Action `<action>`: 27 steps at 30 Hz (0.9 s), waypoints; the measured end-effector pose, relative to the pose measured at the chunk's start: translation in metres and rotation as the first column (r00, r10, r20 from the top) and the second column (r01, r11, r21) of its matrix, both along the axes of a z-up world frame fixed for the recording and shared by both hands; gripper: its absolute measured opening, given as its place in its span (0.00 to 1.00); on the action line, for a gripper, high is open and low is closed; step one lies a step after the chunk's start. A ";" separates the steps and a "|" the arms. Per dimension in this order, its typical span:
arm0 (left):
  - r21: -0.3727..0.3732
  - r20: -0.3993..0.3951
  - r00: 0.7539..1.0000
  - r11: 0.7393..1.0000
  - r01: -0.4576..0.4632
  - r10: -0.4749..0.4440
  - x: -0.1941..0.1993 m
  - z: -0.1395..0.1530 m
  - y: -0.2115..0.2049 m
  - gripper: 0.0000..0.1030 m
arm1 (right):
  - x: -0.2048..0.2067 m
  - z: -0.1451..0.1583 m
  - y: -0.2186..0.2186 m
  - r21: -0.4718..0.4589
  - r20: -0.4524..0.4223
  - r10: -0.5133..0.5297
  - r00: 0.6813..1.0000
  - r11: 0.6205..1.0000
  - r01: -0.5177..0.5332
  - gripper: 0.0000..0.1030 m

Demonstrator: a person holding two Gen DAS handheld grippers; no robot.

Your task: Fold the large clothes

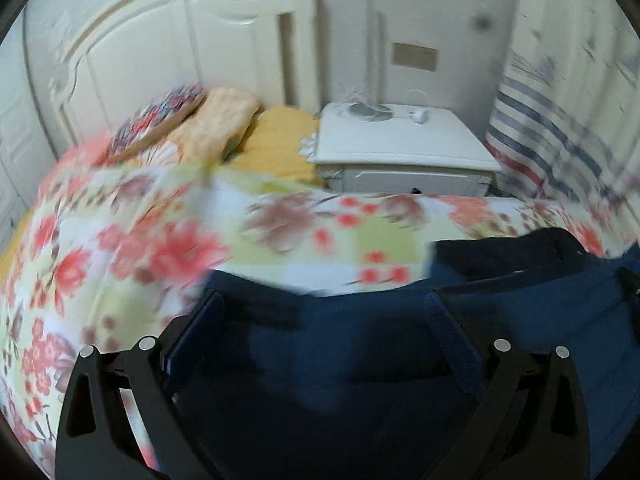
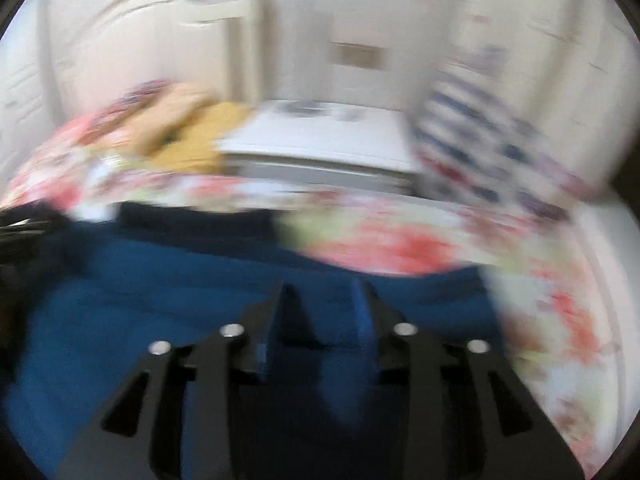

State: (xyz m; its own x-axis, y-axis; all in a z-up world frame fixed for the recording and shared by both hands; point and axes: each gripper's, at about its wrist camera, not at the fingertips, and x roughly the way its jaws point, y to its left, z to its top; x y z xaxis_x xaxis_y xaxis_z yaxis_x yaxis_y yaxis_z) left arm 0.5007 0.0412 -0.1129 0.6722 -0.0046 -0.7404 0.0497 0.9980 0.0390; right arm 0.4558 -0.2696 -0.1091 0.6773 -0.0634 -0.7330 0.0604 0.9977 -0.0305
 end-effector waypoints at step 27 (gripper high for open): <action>-0.058 0.096 0.993 0.996 0.071 -0.065 -0.052 0.038 -0.049 0.96 | -0.042 0.030 0.083 0.007 0.007 0.264 0.964 0.964 -0.264 0.74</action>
